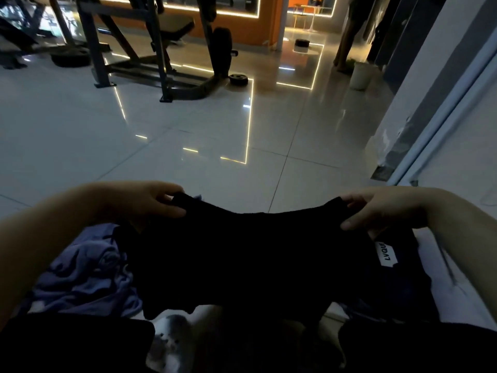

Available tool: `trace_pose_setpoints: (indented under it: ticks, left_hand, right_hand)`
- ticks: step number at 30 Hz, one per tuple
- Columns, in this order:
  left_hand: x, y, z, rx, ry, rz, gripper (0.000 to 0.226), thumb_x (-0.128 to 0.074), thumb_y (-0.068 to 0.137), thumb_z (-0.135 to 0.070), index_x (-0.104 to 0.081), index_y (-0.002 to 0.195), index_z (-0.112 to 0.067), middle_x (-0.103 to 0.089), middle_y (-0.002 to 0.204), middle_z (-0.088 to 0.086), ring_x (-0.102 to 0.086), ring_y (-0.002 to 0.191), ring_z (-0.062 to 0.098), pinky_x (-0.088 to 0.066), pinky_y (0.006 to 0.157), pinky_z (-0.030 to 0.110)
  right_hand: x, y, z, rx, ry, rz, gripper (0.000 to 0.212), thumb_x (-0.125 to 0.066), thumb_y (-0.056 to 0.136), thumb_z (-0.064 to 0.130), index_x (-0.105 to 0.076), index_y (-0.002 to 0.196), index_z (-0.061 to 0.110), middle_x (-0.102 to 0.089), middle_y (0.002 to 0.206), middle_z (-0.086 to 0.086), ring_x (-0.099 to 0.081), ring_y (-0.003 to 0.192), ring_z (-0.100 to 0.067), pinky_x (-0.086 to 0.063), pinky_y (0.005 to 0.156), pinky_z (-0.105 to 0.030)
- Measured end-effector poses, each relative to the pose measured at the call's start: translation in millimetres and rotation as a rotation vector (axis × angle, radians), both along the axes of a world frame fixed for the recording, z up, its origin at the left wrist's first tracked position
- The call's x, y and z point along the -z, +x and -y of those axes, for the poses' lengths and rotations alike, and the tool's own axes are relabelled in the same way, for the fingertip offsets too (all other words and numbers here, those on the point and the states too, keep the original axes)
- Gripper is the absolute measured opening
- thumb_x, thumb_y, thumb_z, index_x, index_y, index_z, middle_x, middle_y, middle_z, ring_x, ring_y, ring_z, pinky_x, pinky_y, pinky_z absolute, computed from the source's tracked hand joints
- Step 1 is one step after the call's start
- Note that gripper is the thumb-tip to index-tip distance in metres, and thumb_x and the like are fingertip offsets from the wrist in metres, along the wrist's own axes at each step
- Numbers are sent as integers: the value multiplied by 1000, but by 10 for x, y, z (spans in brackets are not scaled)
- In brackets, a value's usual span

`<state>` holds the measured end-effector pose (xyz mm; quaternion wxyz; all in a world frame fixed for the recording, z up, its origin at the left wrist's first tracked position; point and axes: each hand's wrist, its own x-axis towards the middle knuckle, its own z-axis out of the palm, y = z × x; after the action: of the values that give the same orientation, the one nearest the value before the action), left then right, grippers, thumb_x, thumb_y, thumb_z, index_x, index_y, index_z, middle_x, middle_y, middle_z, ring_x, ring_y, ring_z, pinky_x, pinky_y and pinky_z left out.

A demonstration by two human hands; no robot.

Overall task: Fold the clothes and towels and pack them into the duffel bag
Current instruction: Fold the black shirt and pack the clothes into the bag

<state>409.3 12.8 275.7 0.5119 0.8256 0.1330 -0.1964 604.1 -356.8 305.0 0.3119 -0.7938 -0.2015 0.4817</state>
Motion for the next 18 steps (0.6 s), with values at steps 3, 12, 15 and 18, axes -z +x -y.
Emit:
trace_pose_setpoints:
  ticks: [3,12,15,18]
  left_hand:
    - [44,69,-179,-12,-17,-62,97,-90,27,-61,-62,107,-14,-71,101,14,-65,88,33,-53,74,39]
    - [1159,1254,-573,-193,331,-14,16,-60,93,-23,-57,98,-9,-58,86,8,-58,76,24,-40,59,27]
    - [1731,1840,-753,-308,483,25,32,-56,96,-26,-54,120,-5,-61,113,15,-57,104,31,-38,77,28]
    - [2288,2250,-926,-541,470,110,35,-57,95,-24,-52,124,-5,-61,117,21,-57,107,36,-42,85,35]
  right_hand:
    - [110,171,-139,13,49,-140,59,-75,70,7,-58,123,22,-69,115,-10,-67,101,-34,-59,65,-37]
    - [1244,1045,-961,137,-129,38,34,-53,97,10,-43,119,34,-62,101,4,-64,65,-16,-49,57,-30]
    - [1906,1516,-1297,165,-211,263,33,-52,99,17,-49,132,20,-60,116,-8,-62,85,-24,-46,64,-28]
    - [2565,1871,-1563,140,-323,525,37,-51,97,22,-50,132,11,-55,126,-15,-54,109,-31,-42,85,-31]
